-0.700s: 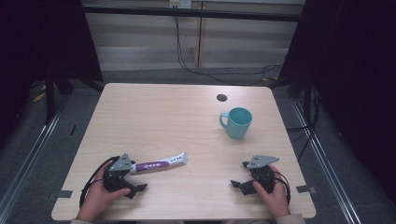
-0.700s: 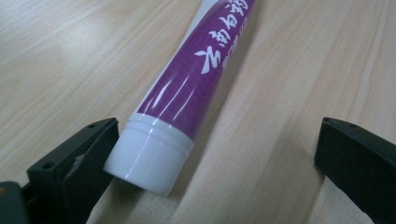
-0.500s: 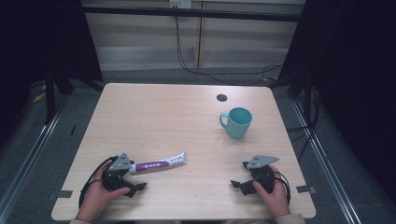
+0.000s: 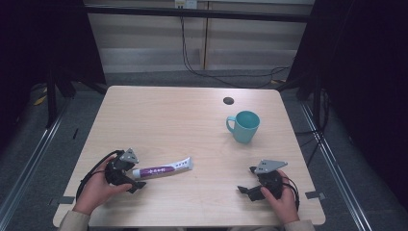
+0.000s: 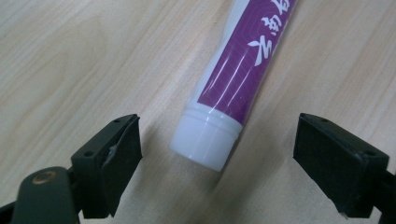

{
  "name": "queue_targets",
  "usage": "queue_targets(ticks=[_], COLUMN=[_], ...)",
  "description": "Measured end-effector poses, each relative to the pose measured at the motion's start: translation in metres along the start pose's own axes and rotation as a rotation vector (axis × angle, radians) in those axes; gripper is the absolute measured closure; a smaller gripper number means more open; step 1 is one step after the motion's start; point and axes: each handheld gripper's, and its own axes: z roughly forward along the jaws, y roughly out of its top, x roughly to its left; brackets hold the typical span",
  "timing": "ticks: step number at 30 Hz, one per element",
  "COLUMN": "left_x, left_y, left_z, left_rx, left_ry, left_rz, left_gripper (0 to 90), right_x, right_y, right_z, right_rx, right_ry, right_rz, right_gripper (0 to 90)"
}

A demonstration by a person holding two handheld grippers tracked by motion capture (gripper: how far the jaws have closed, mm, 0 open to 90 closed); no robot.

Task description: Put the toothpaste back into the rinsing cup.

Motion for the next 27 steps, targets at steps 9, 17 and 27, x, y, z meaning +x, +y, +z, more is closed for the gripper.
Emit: queue_targets(ticks=[9,17,27], left_x=[0.001,0.002,-0.001], left_y=[0.020,0.032,0.050], left_z=[-0.002,0.001,0.012], left_rx=[0.113,0.157,0.246], left_ry=[0.014,0.002,0.009], left_rz=[0.108,0.147,0.210], left_gripper=[19.2,25.8,30.4], right_x=[0.000,-0.001,-0.001], right_y=[0.000,0.000,0.000], right_z=[0.000,0.000,0.000], right_rx=[0.000,0.000,0.000], right_ry=[0.003,0.002,0.003], right_rz=[-0.003,-0.003,-0.004], right_gripper=[10.9,10.9,10.9])
